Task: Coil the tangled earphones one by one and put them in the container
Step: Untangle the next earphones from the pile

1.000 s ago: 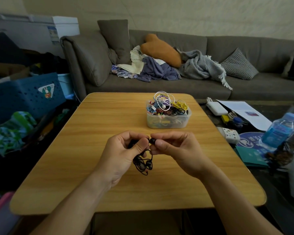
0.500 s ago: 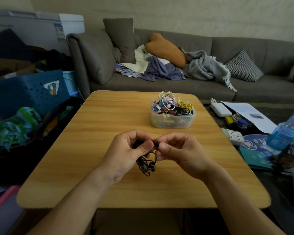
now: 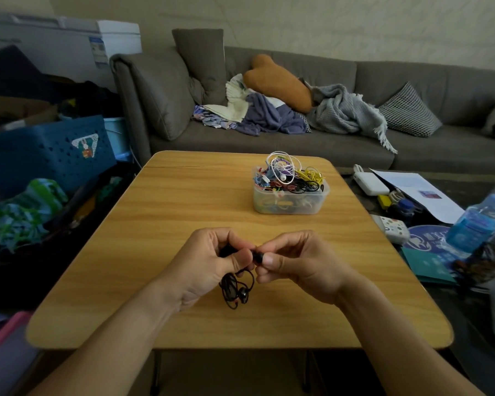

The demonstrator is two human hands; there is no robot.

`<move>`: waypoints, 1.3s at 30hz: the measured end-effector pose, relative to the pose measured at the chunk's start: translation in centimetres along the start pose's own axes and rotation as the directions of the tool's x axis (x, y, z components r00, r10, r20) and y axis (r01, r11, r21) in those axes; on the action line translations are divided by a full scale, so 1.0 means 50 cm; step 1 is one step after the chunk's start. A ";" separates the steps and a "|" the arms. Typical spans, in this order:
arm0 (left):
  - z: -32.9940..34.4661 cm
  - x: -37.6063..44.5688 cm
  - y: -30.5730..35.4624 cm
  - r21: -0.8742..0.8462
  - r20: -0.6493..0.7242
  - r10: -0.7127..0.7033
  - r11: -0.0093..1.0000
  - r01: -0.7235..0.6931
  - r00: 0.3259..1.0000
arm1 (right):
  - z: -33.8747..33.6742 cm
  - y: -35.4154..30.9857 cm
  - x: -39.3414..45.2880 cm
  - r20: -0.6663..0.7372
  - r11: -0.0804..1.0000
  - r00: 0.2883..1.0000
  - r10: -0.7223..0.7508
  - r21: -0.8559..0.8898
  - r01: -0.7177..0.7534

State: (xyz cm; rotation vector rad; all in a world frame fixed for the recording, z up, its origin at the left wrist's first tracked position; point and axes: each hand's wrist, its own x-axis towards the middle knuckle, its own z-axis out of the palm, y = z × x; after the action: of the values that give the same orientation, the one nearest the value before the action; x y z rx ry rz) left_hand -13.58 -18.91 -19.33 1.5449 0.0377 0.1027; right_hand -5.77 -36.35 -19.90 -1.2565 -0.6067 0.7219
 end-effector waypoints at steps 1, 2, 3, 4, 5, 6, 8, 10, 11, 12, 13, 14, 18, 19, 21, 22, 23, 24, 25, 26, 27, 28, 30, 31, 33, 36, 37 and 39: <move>0.001 0.000 -0.001 -0.014 0.004 -0.009 1.000 0.009 1.000 | 0.000 0.000 0.000 -0.006 1.000 1.000 -0.012 -0.015 0.012; 0.003 0.000 -0.001 -0.030 0.004 -0.018 0.999 0.018 1.000 | 0.000 0.001 0.000 -0.013 0.999 1.000 -0.026 -0.032 0.025; 0.005 0.000 -0.002 -0.045 0.000 -0.023 0.999 0.023 1.000 | 0.000 0.000 -0.001 -0.018 0.998 0.999 -0.041 -0.052 0.040; 0.007 0.000 -0.002 -0.055 -0.009 -0.025 0.998 0.024 1.000 | 0.000 0.000 -0.002 -0.023 0.996 0.998 -0.058 -0.074 0.056; 0.008 0.000 -0.002 -0.057 -0.022 -0.023 0.998 0.021 1.000 | 0.000 -0.001 -0.002 -0.030 0.993 0.997 -0.077 -0.096 0.073; 0.010 0.000 -0.002 -0.046 -0.037 -0.017 0.999 0.016 0.999 | 0.000 -0.001 -0.001 -0.040 0.989 0.995 -0.095 -0.120 0.090; 0.013 0.000 -0.005 -0.015 -0.078 -0.007 1.000 0.005 0.997 | 0.000 -0.002 0.000 -0.065 0.975 0.988 -0.141 -0.181 0.128; 0.016 0.001 -0.010 -0.008 -0.143 0.004 1.000 -0.005 0.990 | 0.003 -0.002 0.002 -0.091 0.938 0.970 -0.227 -0.288 0.193; 0.017 0.001 -0.013 -0.013 -0.175 0.011 1.000 -0.013 0.984 | 0.007 0.000 0.003 -0.102 0.906 0.954 -0.283 -0.355 0.231; 0.018 0.002 -0.013 -0.021 -0.200 0.019 0.999 -0.024 0.980 | 0.012 0.002 0.004 -0.114 0.870 0.934 -0.340 -0.414 0.267; 0.018 0.003 -0.012 -0.034 -0.217 0.030 0.999 -0.038 0.976 | 0.017 0.005 0.005 -0.127 0.836 0.910 -0.395 -0.460 0.299; 0.019 0.005 -0.011 -0.045 -0.233 0.042 0.998 -0.054 0.971 | 0.023 0.009 0.008 -0.143 0.804 0.883 -0.447 -0.497 0.326; 0.023 0.011 -0.010 -0.055 -0.292 0.082 0.993 -0.103 0.953 | 0.031 0.019 0.013 -0.132 0.675 0.802 -0.582 -0.629 0.386; 0.022 0.011 -0.010 -0.038 -0.293 0.093 0.993 -0.109 0.951 | 0.032 0.019 0.011 -0.123 0.659 0.799 -0.589 -0.645 0.386; 0.021 0.008 -0.009 0.027 -0.281 0.129 0.992 -0.126 0.951 | 0.034 0.013 0.005 -0.149 0.708 0.830 -0.537 -0.614 0.348; 0.020 0.007 -0.008 0.067 -0.267 0.152 0.988 -0.139 0.952 | 0.035 0.007 0.002 -0.187 0.791 0.865 -0.465 -0.526 0.312; 0.018 0.006 -0.007 0.112 -0.249 0.179 0.982 -0.155 0.952 | 0.035 0.001 -0.001 -0.222 0.888 0.905 -0.363 -0.378 0.263; 0.017 0.005 -0.007 0.160 -0.227 0.204 0.972 -0.170 0.952 | 0.034 -0.004 -0.002 -0.235 0.958 0.941 -0.245 -0.209 0.197; 0.018 0.004 -0.006 0.205 -0.203 0.226 0.961 -0.184 0.953 | 0.031 -0.009 -0.004 -0.223 0.990 0.965 -0.135 -0.062 0.124; 0.019 0.003 -0.006 0.244 -0.179 0.246 0.949 -0.200 0.953 | 0.026 -0.012 -0.005 -0.204 0.998 0.978 -0.043 0.041 0.052; 0.021 0.001 -0.006 0.282 -0.157 0.267 0.935 -0.216 0.951 | 0.022 -0.015 -0.006 -0.186 0.994 0.982 0.033 0.111 -0.012; 0.023 0.001 -0.007 0.320 -0.143 0.293 0.918 -0.235 0.945 | 0.018 -0.016 -0.006 -0.174 0.985 0.980 0.093 0.158 -0.065; 0.025 0.001 -0.008 0.386 -0.143 0.336 0.885 -0.260 0.931 | 0.014 -0.015 -0.005 -0.172 0.970 0.972 0.160 0.209 -0.123; 0.025 0.002 -0.009 0.407 -0.152 0.349 0.875 -0.263 0.925 | 0.013 -0.013 -0.003 -0.178 0.971 0.971 0.160 0.204 -0.122; 0.022 0.006 -0.012 0.431 -0.190 0.360 0.867 -0.252 0.914 | 0.016 -0.006 0.001 -0.183 0.989 0.979 0.088 0.137 -0.063; 0.022 0.012 -0.022 0.261 -0.290 0.234 0.952 -0.158 0.928 | 0.022 0.006 0.007 -0.194 0.970 0.964 -0.183 -0.197 0.144; 0.024 0.011 -0.022 0.126 -0.302 0.153 0.985 -0.119 0.941 | 0.022 0.007 0.009 -0.180 0.928 0.947 -0.265 -0.313 0.200; 0.028 0.009 -0.022 -0.123 -0.265 0.000 0.992 -0.034 0.964 | 0.021 0.005 0.013 -0.142 0.844 0.923 -0.358 -0.471 0.255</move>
State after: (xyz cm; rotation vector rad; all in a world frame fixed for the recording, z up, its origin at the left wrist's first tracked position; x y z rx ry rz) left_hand -12.95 -20.28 -20.37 1.3964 0.2261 0.3199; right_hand -6.18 -35.18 -19.90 -1.5889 -0.7919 0.1607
